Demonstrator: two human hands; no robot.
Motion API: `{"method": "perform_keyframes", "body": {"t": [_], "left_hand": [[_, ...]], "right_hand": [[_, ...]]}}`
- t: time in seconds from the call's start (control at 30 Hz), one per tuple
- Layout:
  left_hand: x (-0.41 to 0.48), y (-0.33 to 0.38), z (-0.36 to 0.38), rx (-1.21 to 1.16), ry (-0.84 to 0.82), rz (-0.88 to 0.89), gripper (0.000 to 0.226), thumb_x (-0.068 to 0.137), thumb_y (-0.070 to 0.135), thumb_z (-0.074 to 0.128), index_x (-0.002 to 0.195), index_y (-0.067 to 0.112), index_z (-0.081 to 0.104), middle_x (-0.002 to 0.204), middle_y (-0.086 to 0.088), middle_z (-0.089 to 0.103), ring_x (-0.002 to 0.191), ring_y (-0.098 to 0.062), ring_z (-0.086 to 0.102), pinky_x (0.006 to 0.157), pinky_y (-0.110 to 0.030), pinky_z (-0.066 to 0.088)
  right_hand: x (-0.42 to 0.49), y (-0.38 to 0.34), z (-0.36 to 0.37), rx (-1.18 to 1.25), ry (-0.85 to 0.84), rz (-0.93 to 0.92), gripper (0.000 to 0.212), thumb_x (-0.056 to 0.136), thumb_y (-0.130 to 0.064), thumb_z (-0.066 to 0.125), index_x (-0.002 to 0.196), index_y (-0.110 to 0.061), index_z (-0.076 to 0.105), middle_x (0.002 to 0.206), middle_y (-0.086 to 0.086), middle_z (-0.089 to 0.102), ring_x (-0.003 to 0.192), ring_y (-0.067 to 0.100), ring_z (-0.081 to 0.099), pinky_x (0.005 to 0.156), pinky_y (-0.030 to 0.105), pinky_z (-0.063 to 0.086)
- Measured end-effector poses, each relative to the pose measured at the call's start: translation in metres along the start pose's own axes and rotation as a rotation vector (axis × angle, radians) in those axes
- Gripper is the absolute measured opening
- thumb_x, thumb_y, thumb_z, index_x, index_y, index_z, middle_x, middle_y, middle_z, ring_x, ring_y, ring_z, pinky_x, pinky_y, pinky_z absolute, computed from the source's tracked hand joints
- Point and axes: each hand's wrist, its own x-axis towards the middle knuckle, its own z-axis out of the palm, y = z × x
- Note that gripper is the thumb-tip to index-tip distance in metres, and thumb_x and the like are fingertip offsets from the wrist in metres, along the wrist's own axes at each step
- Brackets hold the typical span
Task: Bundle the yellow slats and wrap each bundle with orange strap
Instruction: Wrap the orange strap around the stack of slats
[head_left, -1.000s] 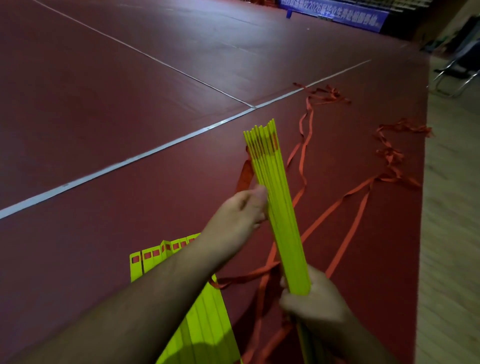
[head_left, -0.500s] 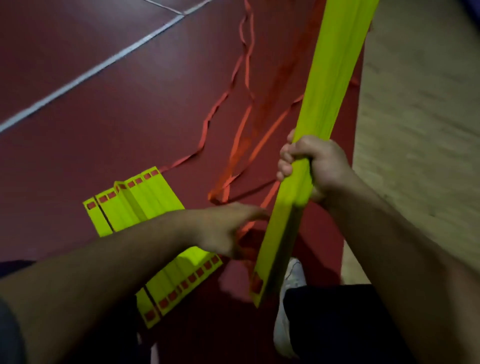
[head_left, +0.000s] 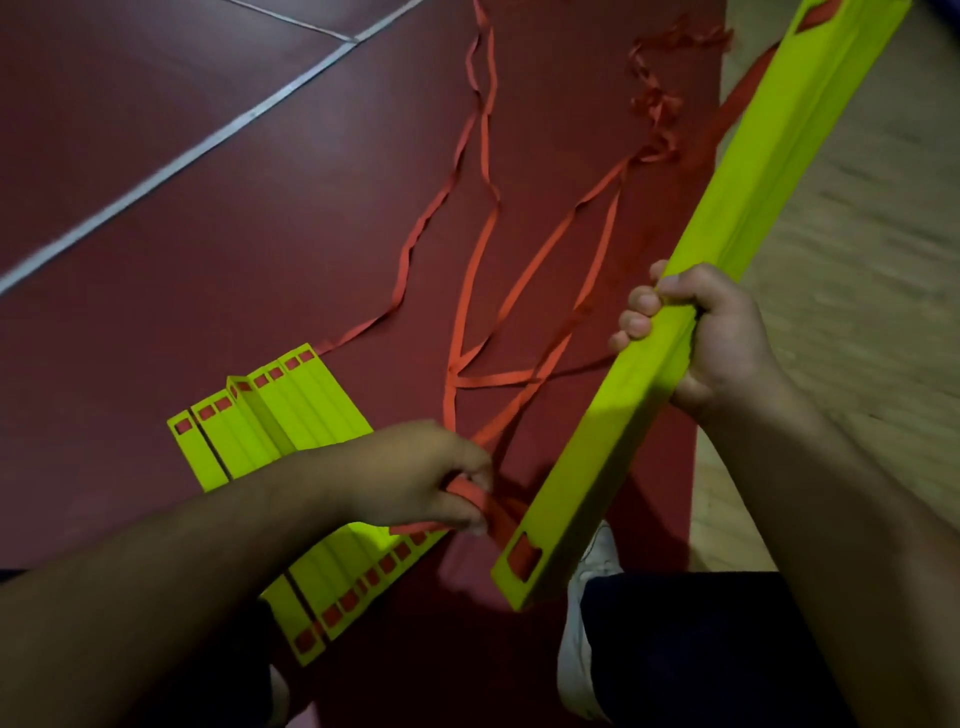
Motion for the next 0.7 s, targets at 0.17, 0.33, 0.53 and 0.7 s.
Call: {"method": "perform_keyframes", "body": {"t": [0.17,0.33,0.53,0.7], "left_hand": [[-0.01,-0.013,-0.014,0.091,0.088,0.077,0.022,0.083,0.044,0.076,0.094,0.027,0.07,0.08,0.019,0.059,0.073,0.011,0.05,0.065,-0.007,0.034],[-0.021,-0.02,-0.035,0.101,0.129,-0.021,0.019,0.08,0.044,0.08,0.087,0.029,0.07,0.061,0.021,0.055,0.061,0.005,0.053,0.054,-0.01,0.031],[-0.028,-0.038,-0.059,0.222,0.202,-0.076,0.022,0.077,0.046,0.081,0.088,0.034,0.066,0.062,0.023,0.055,0.06,0.005,0.051,0.053,-0.016,0.032],[-0.024,-0.029,-0.082,0.096,0.319,-0.073,0.009,0.078,0.036,0.07,0.086,0.033,0.068,0.069,0.015,0.064,0.062,-0.003,0.058,0.058,-0.027,0.046]], "right_hand": [[0.009,0.008,-0.009,-0.067,0.075,-0.017,0.01,0.079,-0.009,0.046,0.075,-0.018,0.045,0.058,0.0,0.042,0.047,0.015,0.044,0.055,0.026,0.045],[0.018,-0.007,-0.018,-0.045,0.082,-0.049,0.02,0.089,-0.01,0.036,0.074,-0.021,0.044,0.058,-0.003,0.042,0.048,0.013,0.044,0.056,0.025,0.046],[0.027,-0.004,-0.02,-0.198,0.122,0.02,0.022,0.091,-0.012,0.043,0.07,-0.02,0.046,0.057,-0.001,0.041,0.045,0.014,0.043,0.054,0.025,0.044],[0.026,0.023,-0.002,-0.405,0.07,0.07,0.008,0.092,-0.018,0.062,0.091,-0.018,0.054,0.059,0.003,0.045,0.046,0.018,0.045,0.051,0.03,0.047]]}}
